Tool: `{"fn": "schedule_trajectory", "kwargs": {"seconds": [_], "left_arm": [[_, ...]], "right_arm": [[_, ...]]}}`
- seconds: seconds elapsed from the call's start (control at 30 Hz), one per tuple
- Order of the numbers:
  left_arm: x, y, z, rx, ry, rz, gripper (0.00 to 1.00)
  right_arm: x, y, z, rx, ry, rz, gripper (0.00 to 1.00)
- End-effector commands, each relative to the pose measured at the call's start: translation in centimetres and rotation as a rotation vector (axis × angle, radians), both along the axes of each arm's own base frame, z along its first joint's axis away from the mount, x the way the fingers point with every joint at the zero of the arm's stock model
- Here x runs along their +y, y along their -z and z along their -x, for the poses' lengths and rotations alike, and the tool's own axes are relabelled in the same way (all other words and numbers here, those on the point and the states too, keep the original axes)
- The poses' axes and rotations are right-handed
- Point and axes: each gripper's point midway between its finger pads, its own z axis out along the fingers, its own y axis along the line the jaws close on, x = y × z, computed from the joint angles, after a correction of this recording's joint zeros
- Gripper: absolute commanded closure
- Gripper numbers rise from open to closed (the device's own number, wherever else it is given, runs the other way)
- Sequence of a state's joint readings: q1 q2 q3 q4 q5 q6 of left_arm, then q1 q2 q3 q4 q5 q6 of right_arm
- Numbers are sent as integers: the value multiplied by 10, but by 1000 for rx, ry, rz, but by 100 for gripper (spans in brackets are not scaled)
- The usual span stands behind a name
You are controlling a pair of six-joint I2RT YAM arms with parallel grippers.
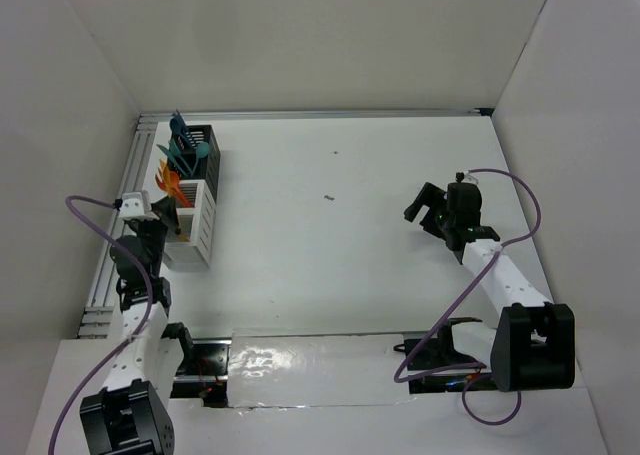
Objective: Sort the eating utensils into containers
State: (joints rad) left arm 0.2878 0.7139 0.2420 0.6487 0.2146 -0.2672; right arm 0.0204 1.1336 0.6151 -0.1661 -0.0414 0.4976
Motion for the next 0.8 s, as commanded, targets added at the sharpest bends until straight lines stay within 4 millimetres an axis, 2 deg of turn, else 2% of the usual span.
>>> {"fn": "schedule_trajectory", "kwargs": {"seconds": [0.0,0.17,0.3,0.33,0.43,0.47,0.5,0.57,0.63,0.73,0.77], "left_arm": [[4,-32,2,-142,-19,-49,99],[2,-16,1,-134,-5,-52,99],[3,-19,4,-165,-14,-65,95],[4,-16,4,-155,-19,-55,92],[2,-19,6,-157,-14,-52,73],[3,-21,7,-166,-20,-47,60],[2,-22,8,-163,-18,-43,53],[3,-35,8,-184,-20,-43,45],[2,-33,6,-150,-13,-39,39],[3,-46,6,-172,-17,-43,31],[3,-43,6,-161,-17,-37,29]], "right_arm": [[2,-14,-9,-47,-14,10,2],[0,-13,-10,-46,-6,14,2],[1,-12,-10,-43,-8,16,2],[1,-11,-10,-40,-9,17,2],[1,-11,-10,-38,-9,15,2],[0,-10,-10,-35,-7,16,2],[0,-11,-10,-38,-6,15,2],[1,-13,-11,-47,-8,16,2],[0,-13,-11,-47,-7,16,2],[1,-9,-9,-40,-7,15,2],[0,-11,-9,-44,-7,16,2]]}}
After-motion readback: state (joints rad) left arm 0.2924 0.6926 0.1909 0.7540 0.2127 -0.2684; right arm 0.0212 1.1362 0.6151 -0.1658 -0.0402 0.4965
